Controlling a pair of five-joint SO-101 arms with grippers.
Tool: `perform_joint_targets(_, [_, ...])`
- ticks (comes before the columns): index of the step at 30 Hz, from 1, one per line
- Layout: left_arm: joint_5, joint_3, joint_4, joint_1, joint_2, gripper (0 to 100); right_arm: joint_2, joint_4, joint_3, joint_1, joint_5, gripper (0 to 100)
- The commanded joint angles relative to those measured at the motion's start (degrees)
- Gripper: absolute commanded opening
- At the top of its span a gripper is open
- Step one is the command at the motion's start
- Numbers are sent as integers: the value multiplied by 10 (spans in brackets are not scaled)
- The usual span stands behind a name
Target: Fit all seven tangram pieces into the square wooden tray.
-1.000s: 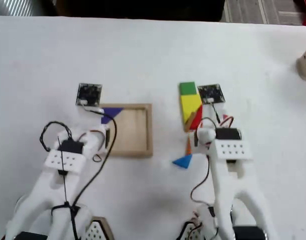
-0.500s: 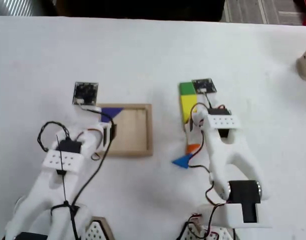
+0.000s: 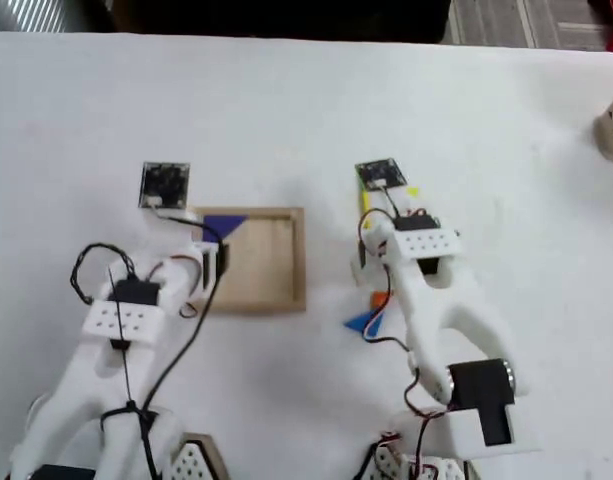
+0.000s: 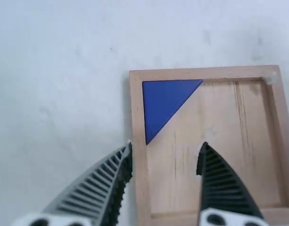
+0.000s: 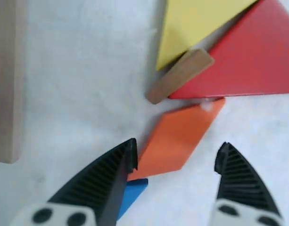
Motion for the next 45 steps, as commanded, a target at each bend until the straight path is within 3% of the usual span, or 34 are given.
perform_joint_targets(1, [-1,-11,-16,-7,-15,226,23,-7,-33,10,-4,265])
perform_joint_targets(8, [-1,-10,-16,-7,-15,226,87,36,-98,22,-4,252])
perform_joint_targets(14, [-1,-9,-16,-7,-15,226,91,41,-103,22,-4,19])
perform_joint_targets(25, [-1,-11,-16,-15,-16,226,-37,121,-104,15,-4,17])
perform_joint_targets(32, [0,-11,-16,-32,-17,226,-152,138,-110,-90,-41,17])
perform_joint_targets(40, [0,-12,-16,-33,-18,226,-86,51,-113,-228,-54,17])
perform_joint_targets(45, [0,-12,-16,-33,-19,226,-7,-35,-135,-252,-160,18])
